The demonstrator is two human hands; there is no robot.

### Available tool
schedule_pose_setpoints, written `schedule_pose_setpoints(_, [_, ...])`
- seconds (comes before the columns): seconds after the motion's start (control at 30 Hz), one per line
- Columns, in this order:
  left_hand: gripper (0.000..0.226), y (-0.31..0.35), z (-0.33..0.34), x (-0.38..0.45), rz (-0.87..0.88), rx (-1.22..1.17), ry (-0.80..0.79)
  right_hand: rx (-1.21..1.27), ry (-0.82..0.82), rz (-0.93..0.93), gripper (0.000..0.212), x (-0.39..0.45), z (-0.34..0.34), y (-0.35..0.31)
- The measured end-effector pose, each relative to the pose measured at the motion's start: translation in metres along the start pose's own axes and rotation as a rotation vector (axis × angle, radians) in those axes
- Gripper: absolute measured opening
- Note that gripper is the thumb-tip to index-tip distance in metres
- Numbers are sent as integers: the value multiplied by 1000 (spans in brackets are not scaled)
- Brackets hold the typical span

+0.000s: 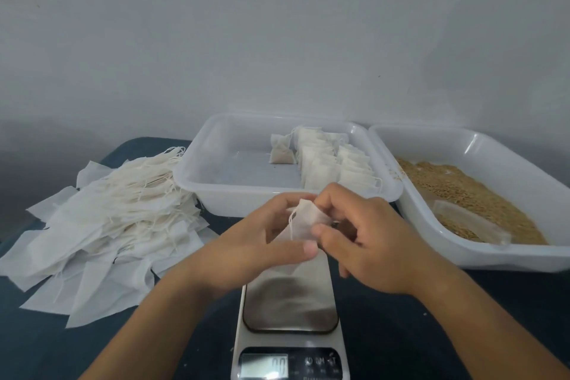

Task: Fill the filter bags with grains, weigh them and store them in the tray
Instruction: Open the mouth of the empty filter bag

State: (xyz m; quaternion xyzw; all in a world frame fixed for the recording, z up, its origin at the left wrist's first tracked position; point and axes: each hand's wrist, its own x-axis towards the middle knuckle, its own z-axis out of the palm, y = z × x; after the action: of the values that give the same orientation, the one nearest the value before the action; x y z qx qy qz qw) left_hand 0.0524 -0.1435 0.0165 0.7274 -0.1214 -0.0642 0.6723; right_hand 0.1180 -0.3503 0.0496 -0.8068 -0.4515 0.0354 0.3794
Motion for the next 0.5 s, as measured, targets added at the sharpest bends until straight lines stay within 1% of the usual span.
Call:
schedule_pose_setpoints(0.1, [41,7,7,12,-65,-22,-158,33,0,-6,9,-3,-13,-3])
schedule_pose_setpoints(0.2, [27,5,13,22,-91,-116,-173,26,-51,-17,6,-7,-27,-2])
schedule_pose_setpoints(0.27, [24,3,13,27,-88,-159,-172,-23,-99,6,3,-10,-35,-1])
schedule_pose_setpoints(0.33, [28,2,14,29,-79,-167,-173,-50,-168,44,6,-12,-41,-1])
schedule_pose_setpoints(0.4, [31,4,16,32,-64,-123,-176,-23,-253,79,3,-14,-42,-2])
schedule_pose_setpoints(0.43, [29,6,17,34,-53,-95,-186,-22,-277,83,5,-14,-41,-3])
schedule_pose_setpoints(0.5, [22,9,19,37,-37,-50,-222,-48,-283,87,7,-14,-38,-2])
